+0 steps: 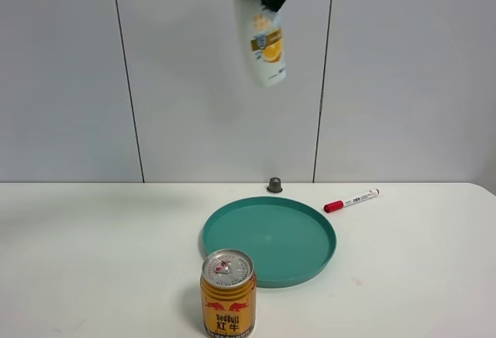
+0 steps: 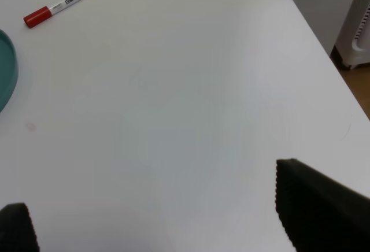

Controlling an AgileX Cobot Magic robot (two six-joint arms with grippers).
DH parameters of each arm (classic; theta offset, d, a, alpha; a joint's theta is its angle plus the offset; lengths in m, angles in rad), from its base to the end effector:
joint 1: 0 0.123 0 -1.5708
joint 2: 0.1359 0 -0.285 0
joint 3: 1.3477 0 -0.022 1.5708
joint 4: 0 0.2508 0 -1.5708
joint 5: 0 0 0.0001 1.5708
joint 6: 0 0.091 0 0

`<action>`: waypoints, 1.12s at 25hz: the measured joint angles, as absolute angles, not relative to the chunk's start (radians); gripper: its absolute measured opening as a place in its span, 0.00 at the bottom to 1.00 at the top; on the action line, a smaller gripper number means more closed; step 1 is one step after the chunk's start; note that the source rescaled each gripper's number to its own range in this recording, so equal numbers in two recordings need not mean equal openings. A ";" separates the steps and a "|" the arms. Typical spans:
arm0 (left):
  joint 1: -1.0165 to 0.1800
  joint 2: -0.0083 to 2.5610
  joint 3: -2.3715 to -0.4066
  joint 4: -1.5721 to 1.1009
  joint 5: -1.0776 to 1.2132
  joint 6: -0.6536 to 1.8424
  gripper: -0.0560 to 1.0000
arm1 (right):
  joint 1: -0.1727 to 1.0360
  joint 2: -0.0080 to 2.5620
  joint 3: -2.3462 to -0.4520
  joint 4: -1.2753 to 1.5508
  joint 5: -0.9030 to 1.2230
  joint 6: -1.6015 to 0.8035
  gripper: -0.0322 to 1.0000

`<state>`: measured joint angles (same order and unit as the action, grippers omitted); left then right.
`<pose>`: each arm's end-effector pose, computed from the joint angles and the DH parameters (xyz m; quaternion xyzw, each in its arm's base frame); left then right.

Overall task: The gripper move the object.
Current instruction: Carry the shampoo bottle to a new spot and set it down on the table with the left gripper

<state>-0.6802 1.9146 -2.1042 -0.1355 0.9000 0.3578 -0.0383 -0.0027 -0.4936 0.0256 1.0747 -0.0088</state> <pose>0.3363 -0.2845 0.4130 0.4289 0.7775 -0.1386 0.4387 -0.0050 0.0022 0.2744 0.0121 0.8577 0.0007 0.5141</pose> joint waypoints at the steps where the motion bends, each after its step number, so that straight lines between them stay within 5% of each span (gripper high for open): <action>1: -0.700 1.941 -2.141 -0.134 0.916 0.355 0.05 | -0.038 -0.003 -0.494 0.026 1.075 -0.009 1.00; 13: -0.877 2.238 -2.412 -0.128 0.955 0.344 0.05 | -0.038 -0.003 -0.494 0.026 1.075 -0.009 1.00; 28: -0.938 2.399 -2.420 -0.129 0.796 0.371 0.05 | -0.038 -0.003 -0.494 0.026 1.075 -0.009 1.00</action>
